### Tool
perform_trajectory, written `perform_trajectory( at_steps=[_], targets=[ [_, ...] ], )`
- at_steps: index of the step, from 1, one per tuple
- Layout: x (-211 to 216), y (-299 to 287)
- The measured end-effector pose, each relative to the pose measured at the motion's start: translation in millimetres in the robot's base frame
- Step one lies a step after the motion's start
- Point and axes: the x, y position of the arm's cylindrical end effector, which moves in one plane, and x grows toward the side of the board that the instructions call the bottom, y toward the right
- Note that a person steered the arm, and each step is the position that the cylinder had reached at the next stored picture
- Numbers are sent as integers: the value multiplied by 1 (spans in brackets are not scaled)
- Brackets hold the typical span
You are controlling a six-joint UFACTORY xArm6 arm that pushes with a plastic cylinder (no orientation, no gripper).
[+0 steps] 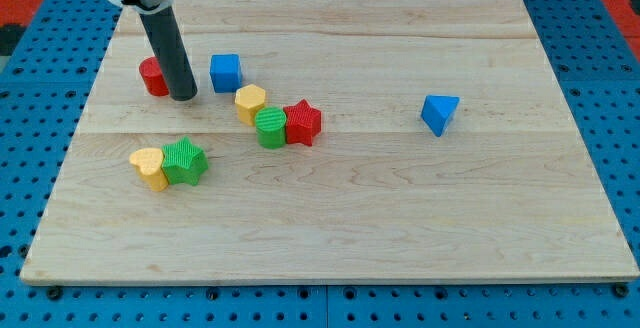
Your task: Push the blue cube towards the blue triangle
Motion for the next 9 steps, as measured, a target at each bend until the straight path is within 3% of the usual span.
perform_trajectory(
  at_steps=[1,3,6,9],
  targets=[
    [-38,38],
    [-36,168],
    [-36,199],
    [-29,189]
  ],
)
